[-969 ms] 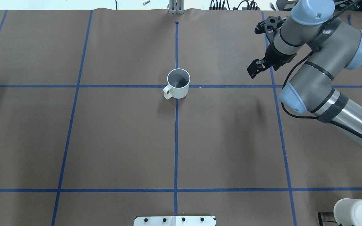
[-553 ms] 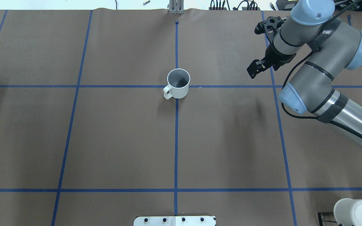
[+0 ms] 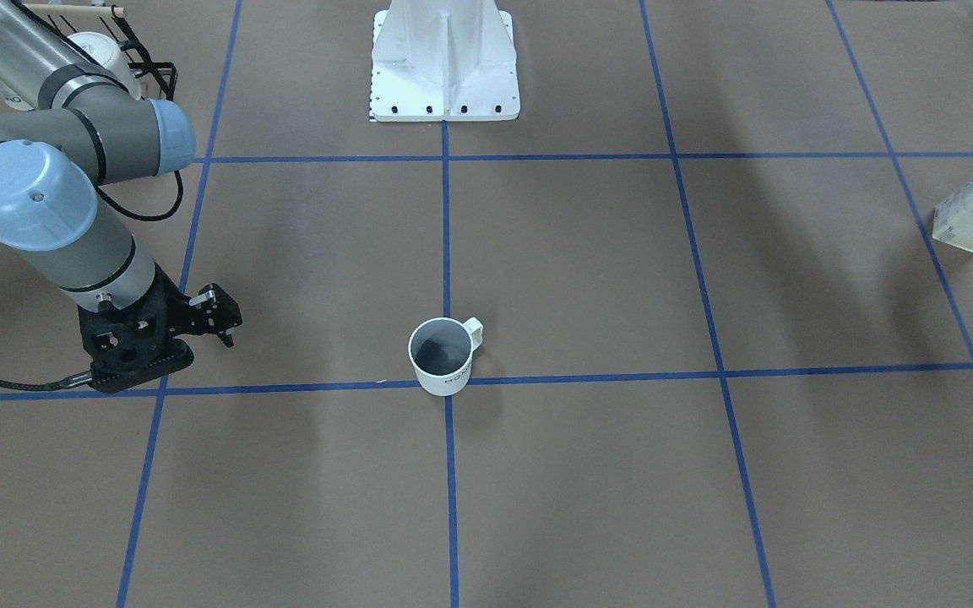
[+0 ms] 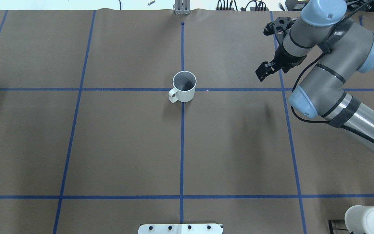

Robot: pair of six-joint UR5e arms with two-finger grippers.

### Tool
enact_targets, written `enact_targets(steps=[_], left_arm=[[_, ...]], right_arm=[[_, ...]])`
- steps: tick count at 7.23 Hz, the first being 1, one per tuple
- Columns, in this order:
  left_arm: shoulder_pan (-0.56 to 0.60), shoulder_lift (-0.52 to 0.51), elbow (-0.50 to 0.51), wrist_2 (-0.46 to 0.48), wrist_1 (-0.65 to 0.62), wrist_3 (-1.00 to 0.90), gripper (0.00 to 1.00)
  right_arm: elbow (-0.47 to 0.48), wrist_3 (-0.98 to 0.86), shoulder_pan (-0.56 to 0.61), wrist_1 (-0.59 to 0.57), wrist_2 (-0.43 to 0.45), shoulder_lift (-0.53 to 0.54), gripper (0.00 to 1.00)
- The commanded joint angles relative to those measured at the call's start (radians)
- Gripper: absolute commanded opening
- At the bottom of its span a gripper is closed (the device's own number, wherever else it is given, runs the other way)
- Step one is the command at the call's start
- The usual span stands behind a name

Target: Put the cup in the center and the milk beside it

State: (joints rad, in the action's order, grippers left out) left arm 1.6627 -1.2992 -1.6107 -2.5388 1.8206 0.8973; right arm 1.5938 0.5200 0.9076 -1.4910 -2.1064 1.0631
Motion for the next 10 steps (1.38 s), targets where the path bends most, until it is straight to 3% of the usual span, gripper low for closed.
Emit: enact_targets(steps=[1, 4, 8, 10], left_arm=[[-0.004, 0.000, 0.000, -0.003, 0.000, 0.000, 0.98], [-0.006, 0.001, 0.002, -0.003, 0.000, 0.000, 0.95], [-0.007, -0.005, -0.002, -0.021, 0.002, 0.018, 0.53], [-0.009, -0.046, -0.032, -0.075, 0.008, 0.125, 0.48]], right_arm=[[0.000, 0.000, -0.001, 0.000, -0.001, 0.000, 1.00], [0.003, 0.000, 0.001, 0.000, -0.001, 0.011, 1.00], [0.037, 0.003, 0.007, -0.002, -0.014, 0.040, 1.00], [0.092, 0.000, 0.028, -0.008, -0.020, 0.087, 1.00]])
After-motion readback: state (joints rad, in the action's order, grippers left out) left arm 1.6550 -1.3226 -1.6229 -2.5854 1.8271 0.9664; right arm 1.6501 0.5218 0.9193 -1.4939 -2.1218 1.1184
